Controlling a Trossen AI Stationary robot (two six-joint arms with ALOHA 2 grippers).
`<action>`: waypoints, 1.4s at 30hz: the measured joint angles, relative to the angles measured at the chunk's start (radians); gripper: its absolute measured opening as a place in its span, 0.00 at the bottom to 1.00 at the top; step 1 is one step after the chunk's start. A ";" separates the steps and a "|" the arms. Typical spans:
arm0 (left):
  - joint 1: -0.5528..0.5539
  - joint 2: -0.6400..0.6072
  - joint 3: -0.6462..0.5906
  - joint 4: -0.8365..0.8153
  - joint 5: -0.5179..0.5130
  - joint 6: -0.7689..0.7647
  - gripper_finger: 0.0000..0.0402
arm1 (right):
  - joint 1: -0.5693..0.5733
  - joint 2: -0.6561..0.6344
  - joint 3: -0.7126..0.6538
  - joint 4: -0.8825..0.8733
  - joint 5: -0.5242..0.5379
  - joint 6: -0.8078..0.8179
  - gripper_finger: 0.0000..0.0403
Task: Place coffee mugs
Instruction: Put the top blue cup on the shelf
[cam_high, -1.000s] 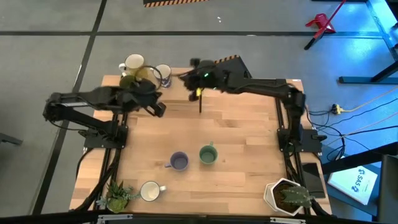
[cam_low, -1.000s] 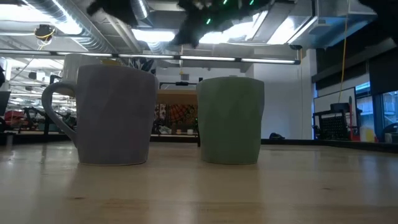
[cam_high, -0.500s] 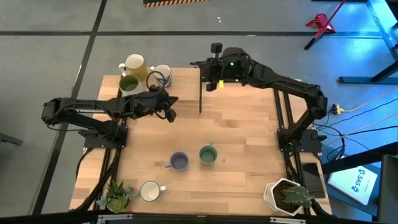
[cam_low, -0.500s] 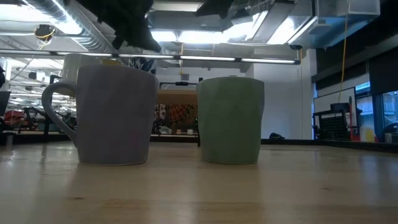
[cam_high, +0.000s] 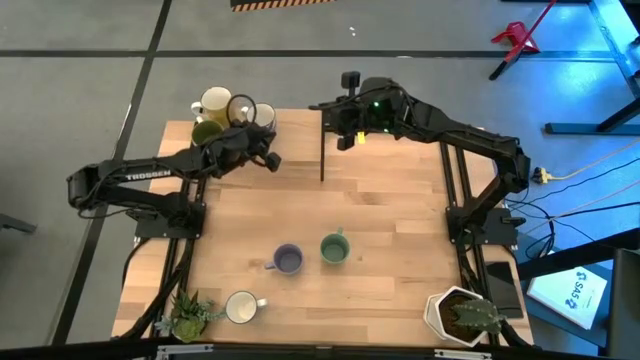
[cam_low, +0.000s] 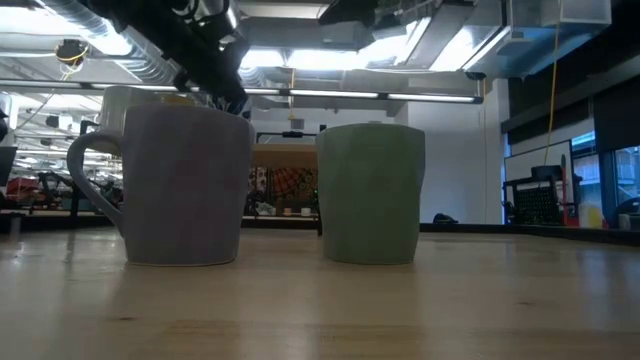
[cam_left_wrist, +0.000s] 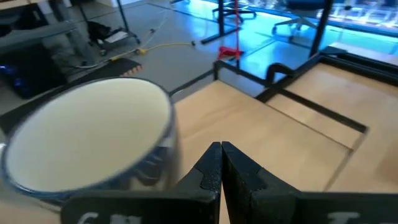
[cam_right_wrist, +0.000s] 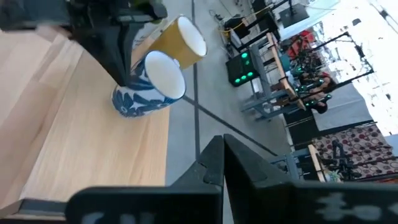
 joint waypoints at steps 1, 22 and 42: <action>0.009 0.004 0.000 0.002 -0.001 0.009 0.00 | 0.000 0.000 0.000 0.004 0.000 0.000 0.00; 0.133 0.007 -0.001 -0.025 -0.015 0.047 0.00 | 0.000 0.000 0.000 -0.004 -0.019 0.002 0.00; 0.232 0.007 -0.001 -0.027 0.051 0.092 0.00 | 0.000 0.000 0.000 -0.005 -0.020 0.002 0.00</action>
